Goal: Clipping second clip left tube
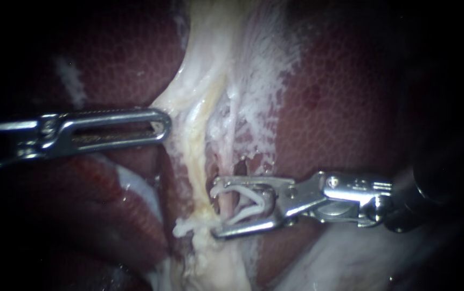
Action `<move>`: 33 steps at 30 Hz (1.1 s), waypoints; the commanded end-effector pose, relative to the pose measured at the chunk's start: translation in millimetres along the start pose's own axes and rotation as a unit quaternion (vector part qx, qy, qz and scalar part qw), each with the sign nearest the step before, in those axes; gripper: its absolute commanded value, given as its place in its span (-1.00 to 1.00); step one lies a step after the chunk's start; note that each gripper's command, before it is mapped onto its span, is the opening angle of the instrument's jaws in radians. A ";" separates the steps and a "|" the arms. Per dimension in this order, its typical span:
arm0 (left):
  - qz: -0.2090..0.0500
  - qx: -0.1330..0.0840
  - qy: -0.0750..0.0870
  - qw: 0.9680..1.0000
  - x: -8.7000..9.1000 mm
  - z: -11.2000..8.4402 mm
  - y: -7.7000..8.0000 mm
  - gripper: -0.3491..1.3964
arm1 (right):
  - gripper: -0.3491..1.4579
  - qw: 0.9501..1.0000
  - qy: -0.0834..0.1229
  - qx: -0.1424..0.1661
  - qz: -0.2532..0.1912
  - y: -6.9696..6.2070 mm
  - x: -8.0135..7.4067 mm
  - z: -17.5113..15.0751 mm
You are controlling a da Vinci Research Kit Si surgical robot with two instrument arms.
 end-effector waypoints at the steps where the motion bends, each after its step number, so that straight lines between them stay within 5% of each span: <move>1: 0.000 0.000 0.000 1.000 0.0 0.0 -0.1 -1.00 | 0.05 1.000 0.000 0.003 0.004 -0.1 -0.1 0.4; 20: 0.001 -0.001 -0.001 1.000 0.3 0.2 0.0 -1.00 | 0.00 0.999 -0.001 0.030 0.021 -0.1 2.8 3.1; 33: 0.002 -0.001 -0.001 1.000 0.6 0.3 0.1 -1.00 | -0.06 0.997 -0.007 0.061 0.050 -0.7 3.4 4.4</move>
